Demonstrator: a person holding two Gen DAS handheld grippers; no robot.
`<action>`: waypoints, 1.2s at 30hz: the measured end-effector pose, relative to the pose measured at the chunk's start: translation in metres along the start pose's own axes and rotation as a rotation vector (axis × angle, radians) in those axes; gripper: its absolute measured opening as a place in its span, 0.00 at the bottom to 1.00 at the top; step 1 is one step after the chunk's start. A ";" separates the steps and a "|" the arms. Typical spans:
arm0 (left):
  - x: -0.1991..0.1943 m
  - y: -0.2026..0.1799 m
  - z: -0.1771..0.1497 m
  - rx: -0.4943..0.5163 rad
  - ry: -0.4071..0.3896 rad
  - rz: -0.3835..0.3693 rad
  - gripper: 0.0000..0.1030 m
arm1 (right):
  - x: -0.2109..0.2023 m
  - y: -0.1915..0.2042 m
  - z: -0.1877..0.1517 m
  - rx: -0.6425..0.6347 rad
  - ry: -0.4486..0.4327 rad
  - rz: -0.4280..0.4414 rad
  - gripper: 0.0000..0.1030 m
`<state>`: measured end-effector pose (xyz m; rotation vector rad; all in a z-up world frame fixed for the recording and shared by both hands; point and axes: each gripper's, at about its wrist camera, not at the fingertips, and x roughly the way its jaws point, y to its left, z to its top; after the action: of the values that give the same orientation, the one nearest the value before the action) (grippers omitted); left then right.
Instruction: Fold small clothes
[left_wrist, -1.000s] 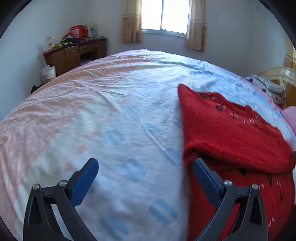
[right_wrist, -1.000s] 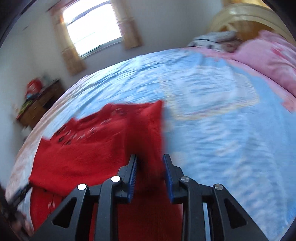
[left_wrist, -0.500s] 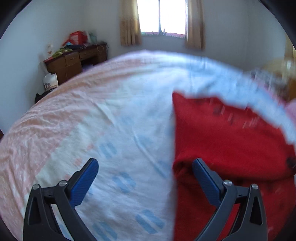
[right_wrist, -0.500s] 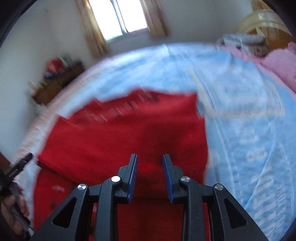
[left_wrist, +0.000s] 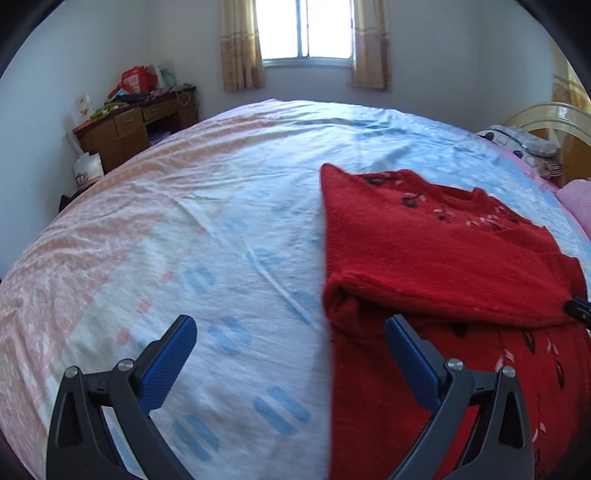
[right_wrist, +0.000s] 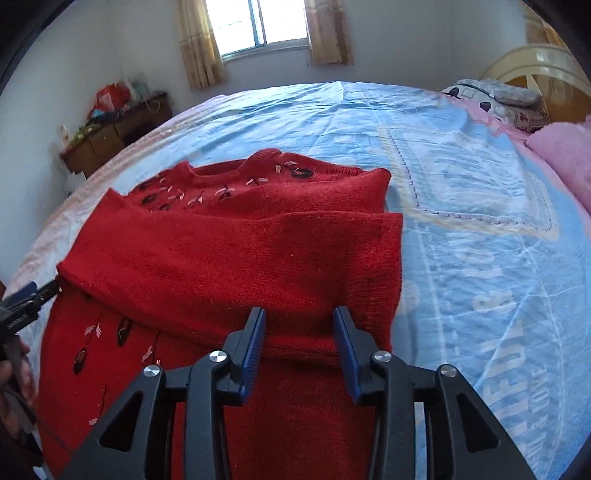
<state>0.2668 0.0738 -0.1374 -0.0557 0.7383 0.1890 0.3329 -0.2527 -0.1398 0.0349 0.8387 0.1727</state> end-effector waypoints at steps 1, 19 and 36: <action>-0.002 -0.001 -0.001 0.002 -0.001 -0.008 1.00 | 0.001 0.000 -0.001 -0.007 0.000 0.008 0.53; -0.027 -0.010 -0.009 0.048 0.005 -0.054 1.00 | -0.013 0.018 -0.025 -0.090 -0.066 0.043 0.83; -0.064 -0.016 -0.019 0.080 -0.023 -0.109 1.00 | -0.049 0.006 -0.034 0.020 -0.132 0.016 0.83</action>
<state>0.2108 0.0462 -0.1090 -0.0171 0.7171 0.0564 0.2747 -0.2559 -0.1255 0.0714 0.7090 0.1752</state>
